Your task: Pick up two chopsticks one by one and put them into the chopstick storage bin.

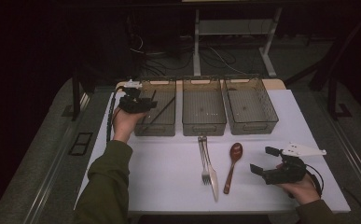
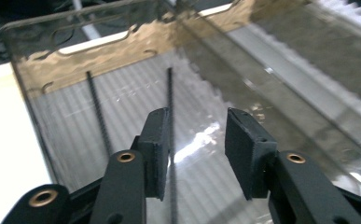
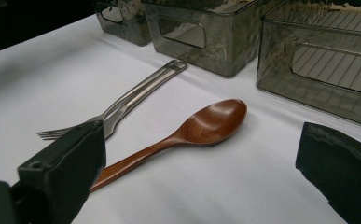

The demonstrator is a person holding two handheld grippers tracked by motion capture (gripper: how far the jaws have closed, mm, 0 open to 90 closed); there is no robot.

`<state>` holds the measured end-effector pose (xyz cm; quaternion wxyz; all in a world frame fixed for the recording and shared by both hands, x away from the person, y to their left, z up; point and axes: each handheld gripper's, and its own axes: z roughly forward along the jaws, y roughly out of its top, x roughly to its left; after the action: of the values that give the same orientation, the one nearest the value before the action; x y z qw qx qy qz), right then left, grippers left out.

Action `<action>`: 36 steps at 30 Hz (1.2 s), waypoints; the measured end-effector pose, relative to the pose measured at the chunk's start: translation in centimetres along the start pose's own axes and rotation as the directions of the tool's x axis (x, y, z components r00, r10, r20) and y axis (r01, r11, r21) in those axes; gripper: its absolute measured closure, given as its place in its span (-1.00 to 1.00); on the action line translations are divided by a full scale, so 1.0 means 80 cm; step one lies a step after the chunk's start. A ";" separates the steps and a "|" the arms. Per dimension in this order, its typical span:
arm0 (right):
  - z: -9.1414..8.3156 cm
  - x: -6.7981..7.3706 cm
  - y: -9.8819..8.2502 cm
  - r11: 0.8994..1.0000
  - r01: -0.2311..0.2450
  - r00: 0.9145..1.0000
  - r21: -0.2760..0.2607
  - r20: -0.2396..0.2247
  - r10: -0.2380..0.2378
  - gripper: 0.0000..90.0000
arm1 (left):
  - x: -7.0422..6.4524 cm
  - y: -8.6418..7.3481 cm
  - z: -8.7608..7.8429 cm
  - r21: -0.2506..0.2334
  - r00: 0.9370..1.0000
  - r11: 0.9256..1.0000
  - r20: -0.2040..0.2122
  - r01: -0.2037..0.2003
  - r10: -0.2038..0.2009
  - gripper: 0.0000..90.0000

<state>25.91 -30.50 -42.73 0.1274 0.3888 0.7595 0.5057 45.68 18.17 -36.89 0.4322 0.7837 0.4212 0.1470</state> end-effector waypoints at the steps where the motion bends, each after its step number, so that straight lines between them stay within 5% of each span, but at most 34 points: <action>1: 0.000 0.000 0.000 1.000 0.000 1.000 0.000 0.000 0.000 -0.97 | -0.002 -0.002 -0.003 -0.007 1.000 1.000 0.012 -0.004 0.004 0.22; 17: 0.000 0.001 -0.001 1.000 0.002 1.000 0.000 0.005 -0.002 -0.97 | -0.045 -0.033 -0.038 -0.075 0.990 0.995 0.117 -0.066 0.074 0.02; 36: 0.000 -0.001 0.001 1.000 -0.006 1.000 -0.005 0.013 0.006 -0.97 | -0.092 -0.086 -0.056 -0.082 0.973 0.990 0.191 -0.118 0.132 -0.19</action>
<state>26.02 -30.51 -42.66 0.1320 0.3940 0.7564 0.5052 34.89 16.71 -38.81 0.4886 0.8037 0.3211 0.1105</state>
